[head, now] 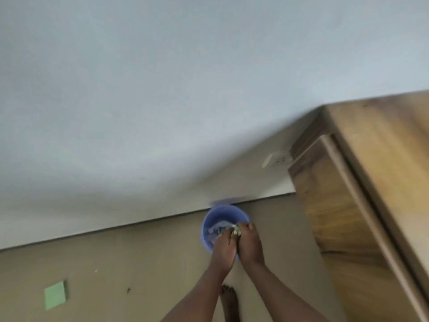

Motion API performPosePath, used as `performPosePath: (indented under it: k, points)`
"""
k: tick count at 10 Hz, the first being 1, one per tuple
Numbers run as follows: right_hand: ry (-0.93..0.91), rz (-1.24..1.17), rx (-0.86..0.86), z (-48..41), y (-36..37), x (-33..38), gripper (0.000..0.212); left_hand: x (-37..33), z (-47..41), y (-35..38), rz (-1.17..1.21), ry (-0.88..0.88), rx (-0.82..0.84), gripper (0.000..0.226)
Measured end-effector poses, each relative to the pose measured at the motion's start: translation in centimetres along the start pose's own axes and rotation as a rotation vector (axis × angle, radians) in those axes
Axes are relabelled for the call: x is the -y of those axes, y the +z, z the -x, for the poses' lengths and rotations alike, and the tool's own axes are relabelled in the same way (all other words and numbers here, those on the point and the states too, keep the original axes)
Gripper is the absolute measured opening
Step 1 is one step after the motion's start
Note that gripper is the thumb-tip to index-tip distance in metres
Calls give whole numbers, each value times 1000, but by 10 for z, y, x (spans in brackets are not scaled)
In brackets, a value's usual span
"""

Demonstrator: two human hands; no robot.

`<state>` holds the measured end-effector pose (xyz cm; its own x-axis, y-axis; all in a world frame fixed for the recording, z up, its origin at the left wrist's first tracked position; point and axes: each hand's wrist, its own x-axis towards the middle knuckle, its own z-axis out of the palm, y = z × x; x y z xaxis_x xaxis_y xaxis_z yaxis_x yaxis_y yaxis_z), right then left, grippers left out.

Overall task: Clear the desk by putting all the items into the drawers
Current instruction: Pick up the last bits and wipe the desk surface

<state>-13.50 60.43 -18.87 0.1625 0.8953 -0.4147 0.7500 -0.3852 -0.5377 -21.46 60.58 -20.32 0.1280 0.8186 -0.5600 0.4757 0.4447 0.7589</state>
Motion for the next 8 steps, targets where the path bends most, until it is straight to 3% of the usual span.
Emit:
performPosePath:
  k: [1, 2, 5, 7, 8]
  points:
    - [25, 16, 21, -33, 33, -35, 28, 25, -24, 16, 31, -57, 35, 44]
    - [71, 28, 34, -57, 52, -56, 30, 42, -41, 24, -40, -134, 17, 40]
    - [278, -10, 35, -25, 63, -72, 28, 43, -18, 32, -142, -95, 11, 48]
    - [175, -34, 86, 24, 34, -22, 21, 18, 25, 2, -104, -147, -111, 34]
    - [33, -77, 166, 52, 20, 21, 20, 4, 56, -29, -79, -202, -199, 34]
